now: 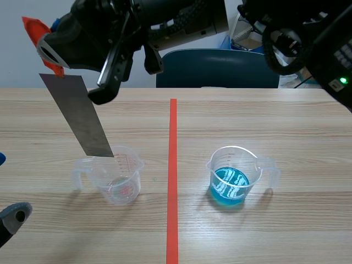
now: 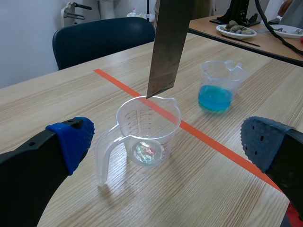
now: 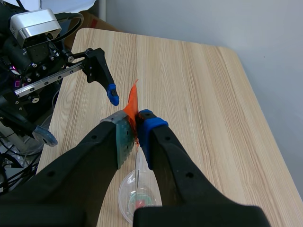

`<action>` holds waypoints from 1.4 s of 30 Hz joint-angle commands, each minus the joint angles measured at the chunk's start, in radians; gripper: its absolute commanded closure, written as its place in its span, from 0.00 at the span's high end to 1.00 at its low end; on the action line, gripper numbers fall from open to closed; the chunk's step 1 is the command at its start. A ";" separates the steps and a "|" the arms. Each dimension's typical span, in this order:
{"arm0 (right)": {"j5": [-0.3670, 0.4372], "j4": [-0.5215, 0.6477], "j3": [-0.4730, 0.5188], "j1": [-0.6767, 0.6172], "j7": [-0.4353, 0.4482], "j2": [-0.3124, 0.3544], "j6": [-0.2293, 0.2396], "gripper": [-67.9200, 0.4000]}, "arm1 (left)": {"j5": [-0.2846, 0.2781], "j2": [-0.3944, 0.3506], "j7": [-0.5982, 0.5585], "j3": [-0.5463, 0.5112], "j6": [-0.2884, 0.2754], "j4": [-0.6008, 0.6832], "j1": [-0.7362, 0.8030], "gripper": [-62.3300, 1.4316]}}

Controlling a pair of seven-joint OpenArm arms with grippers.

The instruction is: Do the redox reaction experiment

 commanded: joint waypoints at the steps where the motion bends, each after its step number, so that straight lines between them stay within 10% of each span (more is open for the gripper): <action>1: 0.006 0.007 0.002 0.014 0.013 -0.002 -0.005 0.01 | -0.007 0.003 -0.014 0.003 0.002 0.016 0.002 1.00; 42: -0.088 -0.235 -0.079 0.009 0.205 -0.019 0.012 0.01 | -0.007 0.003 -0.014 0.003 0.002 0.016 0.002 1.00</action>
